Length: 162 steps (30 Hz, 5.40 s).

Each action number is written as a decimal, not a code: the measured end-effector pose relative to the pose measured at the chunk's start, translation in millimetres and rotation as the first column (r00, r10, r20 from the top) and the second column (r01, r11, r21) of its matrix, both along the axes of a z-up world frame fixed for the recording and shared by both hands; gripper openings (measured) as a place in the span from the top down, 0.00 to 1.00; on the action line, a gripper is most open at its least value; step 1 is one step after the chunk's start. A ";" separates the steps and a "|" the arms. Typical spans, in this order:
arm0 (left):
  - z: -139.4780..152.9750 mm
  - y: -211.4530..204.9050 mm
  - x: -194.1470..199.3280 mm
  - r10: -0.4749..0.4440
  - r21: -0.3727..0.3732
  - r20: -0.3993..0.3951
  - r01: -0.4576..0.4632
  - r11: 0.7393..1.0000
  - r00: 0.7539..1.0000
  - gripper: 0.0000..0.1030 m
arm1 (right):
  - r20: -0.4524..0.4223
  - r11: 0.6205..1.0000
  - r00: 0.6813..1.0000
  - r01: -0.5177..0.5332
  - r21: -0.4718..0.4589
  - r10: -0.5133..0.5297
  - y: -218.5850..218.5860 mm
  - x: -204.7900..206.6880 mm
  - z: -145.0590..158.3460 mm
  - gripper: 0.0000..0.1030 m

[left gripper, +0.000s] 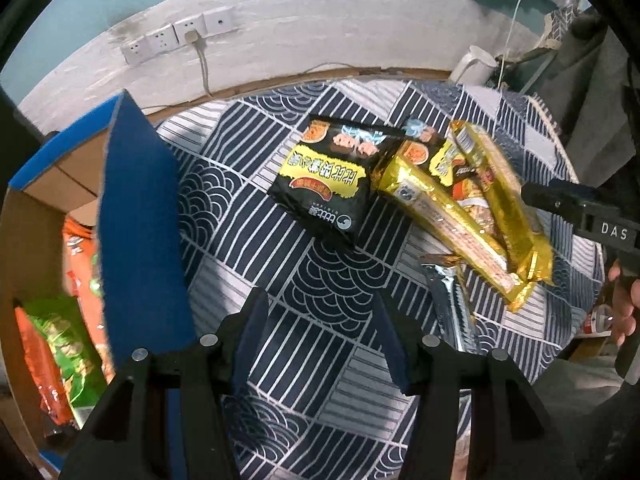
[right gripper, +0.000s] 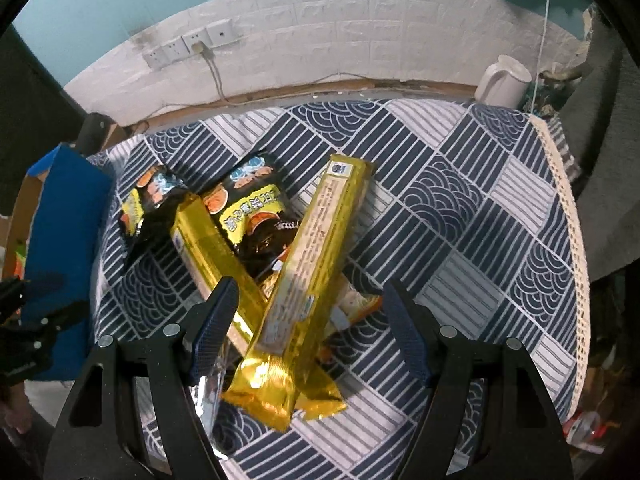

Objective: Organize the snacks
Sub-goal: 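Grasp the silver foil bar with left tool while right tool grasps long gold bar, then carry both bars into the cardboard box and open both tools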

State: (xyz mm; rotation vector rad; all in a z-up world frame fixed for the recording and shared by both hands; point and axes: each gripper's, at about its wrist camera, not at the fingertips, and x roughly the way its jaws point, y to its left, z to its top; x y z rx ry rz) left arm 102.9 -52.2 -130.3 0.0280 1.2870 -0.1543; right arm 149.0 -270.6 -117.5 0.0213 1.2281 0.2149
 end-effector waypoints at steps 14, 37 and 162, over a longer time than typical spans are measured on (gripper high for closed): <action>-31.5 -16.6 23.9 -0.028 0.013 -0.064 0.029 1.000 0.998 0.46 | -0.065 0.999 0.998 -0.012 -0.031 0.010 6.9 22.9 -42.6 0.32; -40.7 -79.2 2.3 -0.081 -0.032 -0.129 0.078 0.996 0.988 0.37 | 0.021 0.998 0.998 0.056 -0.020 -0.055 -63.7 -25.4 -17.8 0.74; 75.8 241.1 -91.1 0.303 -0.029 0.226 -0.304 0.952 0.926 0.72 | 0.123 0.868 0.863 -0.496 0.015 0.491 322.9 -55.6 92.7 0.70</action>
